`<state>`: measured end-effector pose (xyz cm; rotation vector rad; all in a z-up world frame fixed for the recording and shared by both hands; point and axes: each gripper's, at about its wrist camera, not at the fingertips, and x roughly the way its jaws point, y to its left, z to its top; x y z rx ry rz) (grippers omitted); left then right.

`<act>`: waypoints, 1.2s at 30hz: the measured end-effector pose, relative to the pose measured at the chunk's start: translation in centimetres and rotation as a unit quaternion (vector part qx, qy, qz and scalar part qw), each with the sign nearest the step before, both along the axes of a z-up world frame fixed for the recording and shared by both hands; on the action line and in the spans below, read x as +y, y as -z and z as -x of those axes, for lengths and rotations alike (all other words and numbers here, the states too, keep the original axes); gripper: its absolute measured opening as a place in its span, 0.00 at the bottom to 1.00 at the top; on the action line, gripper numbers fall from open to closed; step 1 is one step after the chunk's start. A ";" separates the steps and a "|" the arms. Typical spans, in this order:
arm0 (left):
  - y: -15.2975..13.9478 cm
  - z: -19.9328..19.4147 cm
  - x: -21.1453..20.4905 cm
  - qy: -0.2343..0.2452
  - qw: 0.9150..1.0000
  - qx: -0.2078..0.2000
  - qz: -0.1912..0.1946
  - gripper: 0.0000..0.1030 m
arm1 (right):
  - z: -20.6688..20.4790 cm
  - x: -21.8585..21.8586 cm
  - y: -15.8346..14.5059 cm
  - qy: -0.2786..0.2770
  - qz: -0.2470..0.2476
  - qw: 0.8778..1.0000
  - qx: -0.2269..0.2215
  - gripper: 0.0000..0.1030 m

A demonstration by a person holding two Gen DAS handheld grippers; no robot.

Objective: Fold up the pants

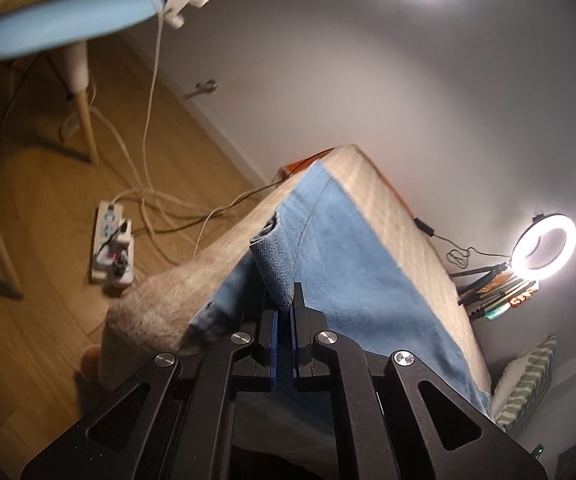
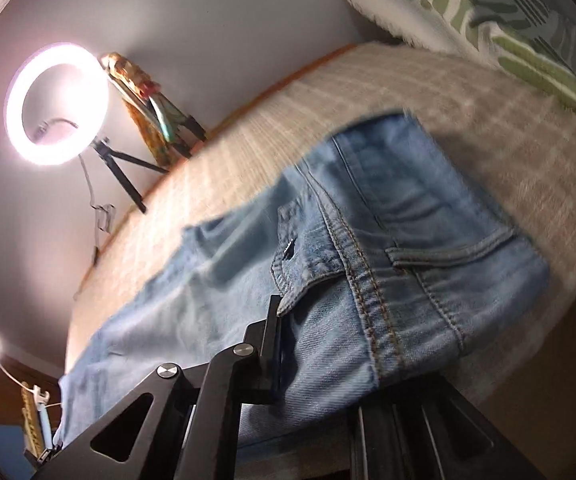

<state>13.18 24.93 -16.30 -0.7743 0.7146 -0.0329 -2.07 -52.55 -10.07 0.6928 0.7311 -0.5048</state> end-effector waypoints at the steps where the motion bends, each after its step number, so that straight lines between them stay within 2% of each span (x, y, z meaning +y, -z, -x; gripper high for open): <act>1: -0.4 0.2 -0.1 0.002 1.000 -0.005 -0.006 0.03 | 0.1 0.1 -0.7 -0.003 0.005 1.000 -0.005 0.08; 3: -0.9 0.7 -0.4 0.003 1.000 -0.012 -0.016 0.03 | 0.4 0.3 -1.8 -0.007 0.017 1.000 -0.012 0.08; 5: -0.2 0.9 -0.5 0.002 1.000 -0.005 -0.025 0.03 | 0.6 0.6 -1.9 -0.007 0.020 1.000 -0.010 0.08; 9: 2.7 0.4 -0.2 0.005 0.999 0.034 -0.022 0.03 | 0.7 0.5 1.1 0.004 0.000 1.000 0.030 0.08; 11: 2.6 0.3 -0.1 0.010 0.999 0.030 -0.025 0.03 | 1.1 0.4 2.6 0.008 -0.010 0.999 0.046 0.08; 13: 1.9 0.1 -0.4 0.018 0.998 0.037 -0.046 0.07 | 1.5 0.3 3.3 0.005 -0.014 0.999 0.048 0.10; 15: 1.2 -0.1 -0.6 0.029 0.996 0.048 -0.070 0.08 | 2.1 0.1 3.5 0.000 -0.029 0.999 0.034 0.16; 16: 0.9 0.1 -0.5 0.026 0.995 0.050 -0.082 0.10 | 2.6 0.0 3.3 -0.007 -0.037 0.999 0.020 0.25; 19: -0.3 0.9 -0.3 0.014 0.993 0.046 -0.103 0.12 | 4.0 0.2 2.5 -0.019 -0.034 0.999 -0.016 0.36; 20: -0.8 1.1 -0.5 0.012 0.993 0.042 -0.112 0.12 | 4.5 0.1 2.3 -0.016 -0.029 0.999 -0.026 0.45; 22: -1.9 1.3 -1.3 0.015 0.990 0.032 -0.134 0.12 | 5.7 -0.6 2.1 0.002 -0.034 0.998 -0.052 0.62; 24: -3.3 1.2 -2.5 0.026 0.988 0.014 -0.149 0.12 | 6.8 -1.7 2.4 0.038 -0.062 0.994 -0.080 0.64; 26: -4.6 0.7 -4.1 0.043 0.986 -0.005 -0.159 0.12 | 8.1 -2.9 2.9 0.077 -0.093 0.985 -0.122 0.62; 27: -5.1 0.4 -4.8 0.053 0.985 -0.013 -0.163 0.12 | 8.7 -3.5 3.1 0.091 -0.104 0.981 -0.136 0.58; 28: -5.5 -0.1 -5.7 0.066 0.984 -0.018 -0.166 0.12 | 8.9 -4.0 3.2 0.100 -0.098 0.980 -0.142 0.45; 29: -5.8 -0.6 -6.5 0.079 0.983 -0.024 -0.167 0.12 | 8.8 -4.4 3.2 0.103 -0.095 0.981 -0.132 0.29; 31: -5.9 -1.8 -8.0 0.101 0.980 -0.029 -0.168 0.12 | 8.3 -4.8 2.8 0.101 -0.057 0.988 -0.104 0.19; 32: -5.8 -2.2 -8.6 0.108 0.979 -0.029 -0.168 0.12 | 8.1 -4.8 2.4 0.093 -0.044 0.990 -0.094 0.10; 36: -4.7 -3.7 -10.7 0.137 0.976 -0.023 -0.168 0.12 | 6.6 -3.8 -0.7 0.054 0.035 0.996 -0.068 0.04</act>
